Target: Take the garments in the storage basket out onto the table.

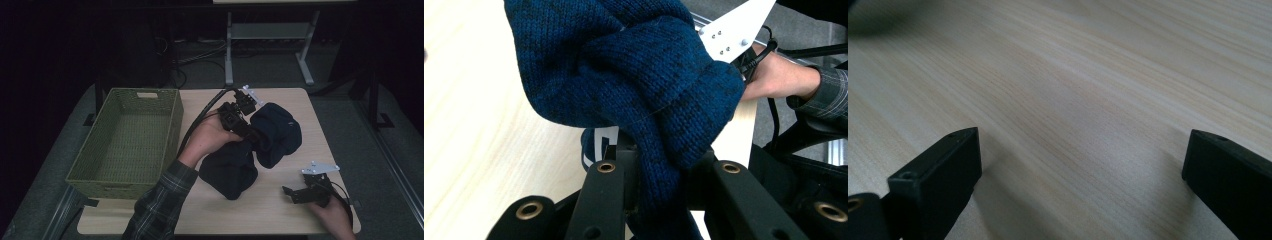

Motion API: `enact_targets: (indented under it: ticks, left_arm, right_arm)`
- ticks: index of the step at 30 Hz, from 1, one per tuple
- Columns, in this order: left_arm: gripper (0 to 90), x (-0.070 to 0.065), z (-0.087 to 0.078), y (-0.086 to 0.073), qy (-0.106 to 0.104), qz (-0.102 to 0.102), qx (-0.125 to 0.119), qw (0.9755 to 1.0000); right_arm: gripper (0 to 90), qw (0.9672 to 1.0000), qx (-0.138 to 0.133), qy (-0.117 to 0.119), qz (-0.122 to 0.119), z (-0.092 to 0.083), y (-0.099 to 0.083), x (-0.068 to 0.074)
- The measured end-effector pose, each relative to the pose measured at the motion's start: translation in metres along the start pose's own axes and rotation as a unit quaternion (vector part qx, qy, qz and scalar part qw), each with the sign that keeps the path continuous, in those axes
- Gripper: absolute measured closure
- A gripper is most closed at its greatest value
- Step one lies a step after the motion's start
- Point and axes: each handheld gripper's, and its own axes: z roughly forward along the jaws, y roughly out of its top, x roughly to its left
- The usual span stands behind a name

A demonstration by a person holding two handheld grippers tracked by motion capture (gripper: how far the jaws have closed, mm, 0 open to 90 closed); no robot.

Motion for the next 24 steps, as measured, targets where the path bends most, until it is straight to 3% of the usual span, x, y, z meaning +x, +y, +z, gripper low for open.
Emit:
enact_targets:
  ticks: [10,17,24]
  left_arm:
    - [75.3,0.016,0.035,-0.017,-0.021,-0.024,0.011,0.9994]
    - [75.2,0.025,0.048,-0.028,-0.022,-0.038,0.012,0.999]
    - [75.1,0.042,0.063,-0.045,-0.02,-0.067,0.011,0.9975]
  right_arm:
    - [2.2,1.0,0.0,0.001,0.0,0.0,0.0,0.0]
    - [2.2,1.0,0.001,0.001,0.0,0.0,0.0,0.0]
    - [2.2,1.0,0.002,0.0,0.001,0.0,0.0,0.0]
